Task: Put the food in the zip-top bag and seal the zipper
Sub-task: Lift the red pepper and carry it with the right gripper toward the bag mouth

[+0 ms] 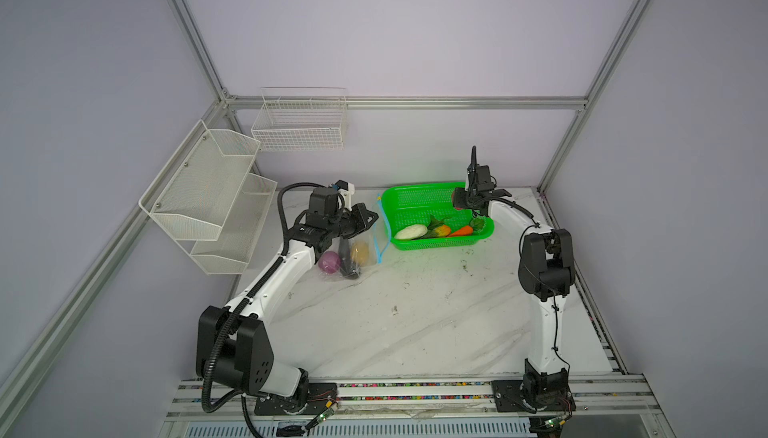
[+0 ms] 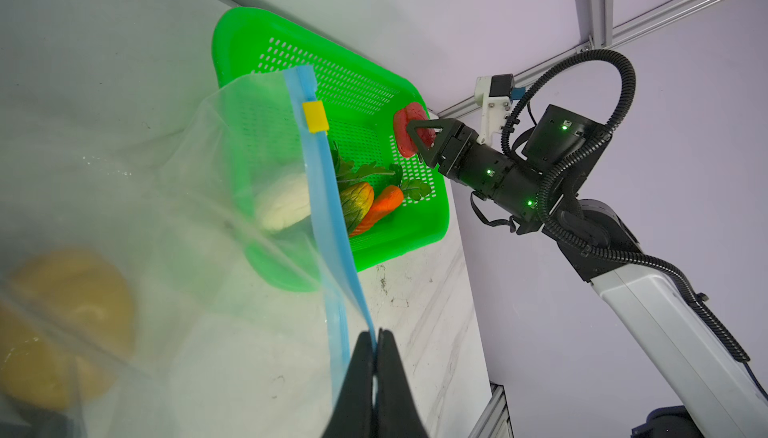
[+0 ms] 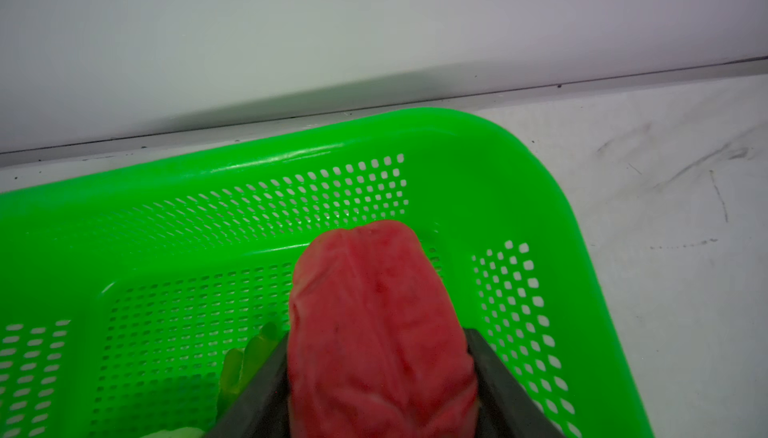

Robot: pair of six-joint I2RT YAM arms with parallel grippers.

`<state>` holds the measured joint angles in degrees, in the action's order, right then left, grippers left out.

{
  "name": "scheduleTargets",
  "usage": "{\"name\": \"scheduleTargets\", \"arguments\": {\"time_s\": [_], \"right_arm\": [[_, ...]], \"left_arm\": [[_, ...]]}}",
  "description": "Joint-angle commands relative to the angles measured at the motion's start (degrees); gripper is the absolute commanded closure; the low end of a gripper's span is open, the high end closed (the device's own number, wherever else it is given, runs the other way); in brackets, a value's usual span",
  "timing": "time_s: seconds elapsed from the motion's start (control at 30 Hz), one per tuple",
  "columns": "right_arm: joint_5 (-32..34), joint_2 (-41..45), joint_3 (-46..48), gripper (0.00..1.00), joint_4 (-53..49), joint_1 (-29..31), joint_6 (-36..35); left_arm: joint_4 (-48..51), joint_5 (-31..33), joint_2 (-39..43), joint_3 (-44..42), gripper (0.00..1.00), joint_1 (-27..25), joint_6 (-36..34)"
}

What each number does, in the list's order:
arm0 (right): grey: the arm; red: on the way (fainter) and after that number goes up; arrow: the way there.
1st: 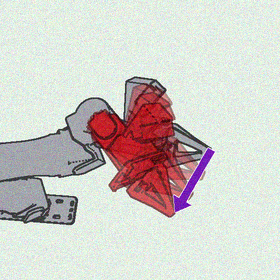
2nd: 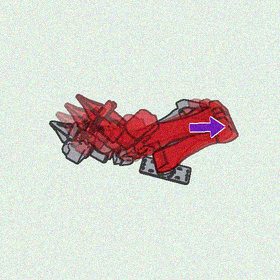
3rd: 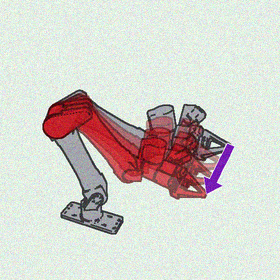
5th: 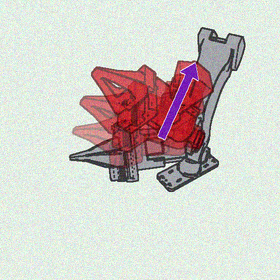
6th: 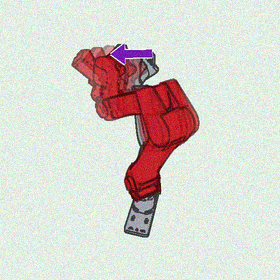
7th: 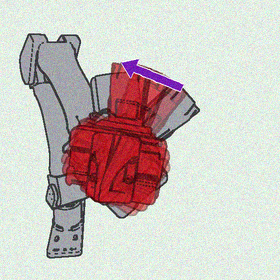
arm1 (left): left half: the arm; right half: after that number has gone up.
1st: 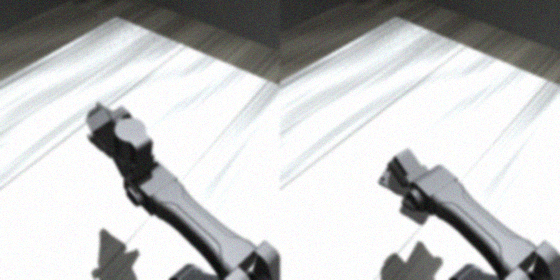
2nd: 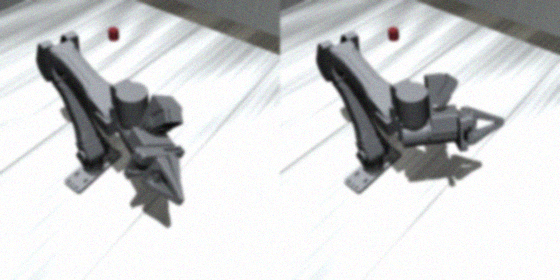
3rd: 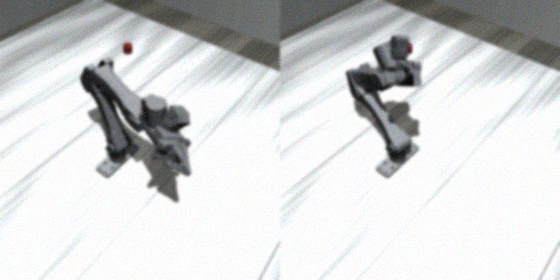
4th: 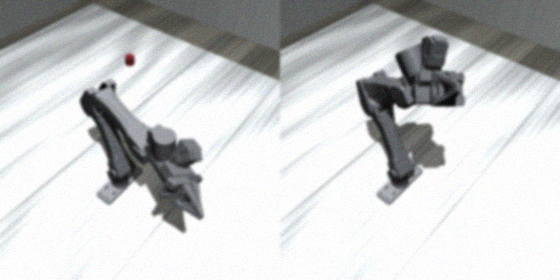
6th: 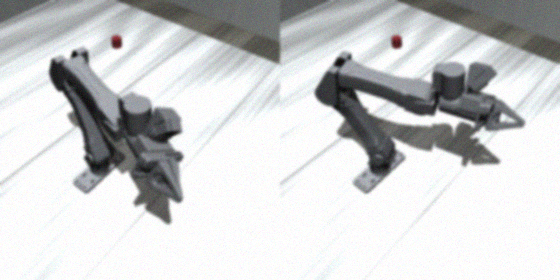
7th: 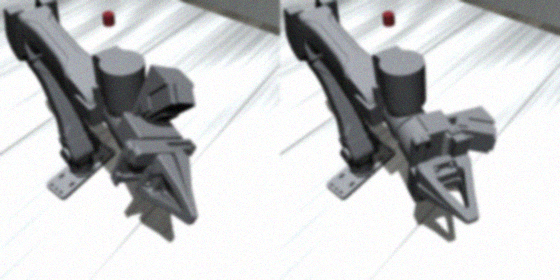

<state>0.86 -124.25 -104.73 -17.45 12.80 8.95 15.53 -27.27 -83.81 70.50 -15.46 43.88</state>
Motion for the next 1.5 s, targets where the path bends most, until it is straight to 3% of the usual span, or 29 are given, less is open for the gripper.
{"name": "scheduleTargets", "arguments": {"time_s": [0.0, 0.47, 0.63, 0.83, 0.93, 1.1, 1.3, 1.47], "right_arm": [[-4.9, 5.5, 2.9, 0.44, 1.9, -0.2, 1.8], [-18.2, 15.2, 17.3, 0.45, 8.8, 1.4, 7.6], [-31.5, 17.2, 23.9, 0.44, 18.7, 1.4, 13.0], [-35.5, 17.7, 30.7, 0.46, 28.6, 1.4, 19.6], [-33.8, 19.7, 33.9, 0.47, 32.4, 2.0, 22.0], [-24.2, 24.7, 36.9, 0.47, 32.9, 5.8, 22.5], [-1.1, 32.5, 42.1, 0.47, 32.2, 14.3, 27.4], [-1.5, 36.0, 46.2, 0.48, 36.1, 17.3, 31.3]], "left_arm": [[-2.7, -0.5, -0.1, -1.9, 1.00, 0.0, -0.2], [-2.7, -1.0, -0.8, -0.8, 1.00, -0.2, 0.1], [-2.8, -0.9, -0.6, -1.4, 1.00, -0.2, 0.0], [-3.0, -0.6, -0.4, -2.1, 1.00, -0.2, -0.3], [-3.1, -0.6, -0.6, -2.0, 1.00, -0.2, -0.3], [-3.4, -0.7, -1.0, -1.8, 1.00, -0.2, -0.1], [-3.7, -0.3, -0.6, -1.7, 1.00, -0.2, -0.1], [-4.1, -0.8, -1.1, -1.8, 1.00, -0.3, 0.3]]}}
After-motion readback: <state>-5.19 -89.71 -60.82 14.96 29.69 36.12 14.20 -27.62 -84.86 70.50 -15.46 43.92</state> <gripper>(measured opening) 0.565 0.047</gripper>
